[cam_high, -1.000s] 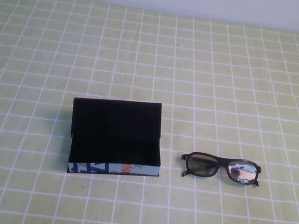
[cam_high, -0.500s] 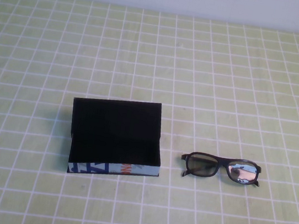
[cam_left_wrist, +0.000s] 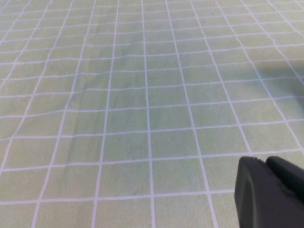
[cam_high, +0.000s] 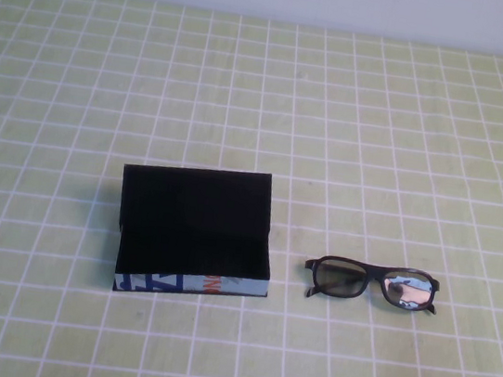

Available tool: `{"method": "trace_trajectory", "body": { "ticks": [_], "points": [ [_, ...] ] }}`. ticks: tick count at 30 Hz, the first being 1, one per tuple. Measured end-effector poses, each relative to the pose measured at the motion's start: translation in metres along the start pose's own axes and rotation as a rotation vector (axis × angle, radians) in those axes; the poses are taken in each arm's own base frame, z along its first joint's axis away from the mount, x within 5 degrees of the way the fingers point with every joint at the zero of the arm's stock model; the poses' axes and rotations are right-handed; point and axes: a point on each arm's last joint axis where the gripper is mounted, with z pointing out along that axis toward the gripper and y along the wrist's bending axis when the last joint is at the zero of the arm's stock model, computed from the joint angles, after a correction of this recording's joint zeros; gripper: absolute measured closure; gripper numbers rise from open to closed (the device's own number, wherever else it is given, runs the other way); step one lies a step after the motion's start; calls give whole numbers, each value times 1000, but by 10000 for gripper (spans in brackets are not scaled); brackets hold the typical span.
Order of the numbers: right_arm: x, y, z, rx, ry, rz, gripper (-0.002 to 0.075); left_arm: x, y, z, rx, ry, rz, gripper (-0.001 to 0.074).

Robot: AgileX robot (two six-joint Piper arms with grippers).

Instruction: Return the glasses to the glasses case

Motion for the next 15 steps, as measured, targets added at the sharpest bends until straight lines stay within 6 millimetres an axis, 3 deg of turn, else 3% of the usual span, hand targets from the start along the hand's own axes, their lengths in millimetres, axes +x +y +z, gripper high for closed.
{"method": "trace_trajectory", "body": {
  "ticks": [4,8,11,15],
  "points": [
    [-8,0,0,0,-89,104,737,0,0,0,0,0,0,737],
    [-6,5,-1,-28,-35,164,737,0,0,0,0,0,0,737],
    [-12,22,2,-51,99,157,737,0,0,0,0,0,0,737],
    [-23,49,16,-26,407,46,737,0,0,0,0,0,0,737]
  ]
}}
